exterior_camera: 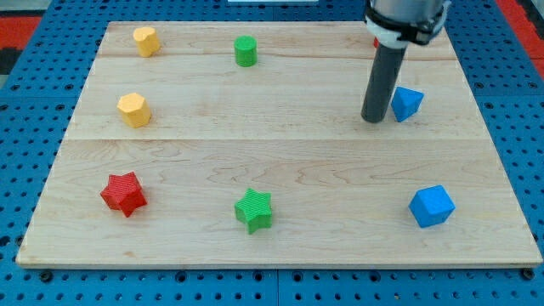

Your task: Move the blue triangle to the bottom of the red circle

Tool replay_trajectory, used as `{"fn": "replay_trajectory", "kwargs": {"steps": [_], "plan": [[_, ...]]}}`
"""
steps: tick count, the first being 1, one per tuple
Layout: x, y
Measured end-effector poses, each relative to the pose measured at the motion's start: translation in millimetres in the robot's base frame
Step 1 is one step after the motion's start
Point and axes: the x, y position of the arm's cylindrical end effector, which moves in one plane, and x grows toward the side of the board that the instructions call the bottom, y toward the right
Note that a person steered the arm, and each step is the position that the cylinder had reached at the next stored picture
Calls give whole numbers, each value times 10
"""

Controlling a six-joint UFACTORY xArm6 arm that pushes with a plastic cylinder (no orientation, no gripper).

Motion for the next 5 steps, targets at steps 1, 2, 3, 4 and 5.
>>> {"fn": "replay_trajectory", "kwargs": {"steps": [1,2,3,4,5], "plan": [[183,355],[105,511],[-128,537],[-484,537],[-820,576]]}}
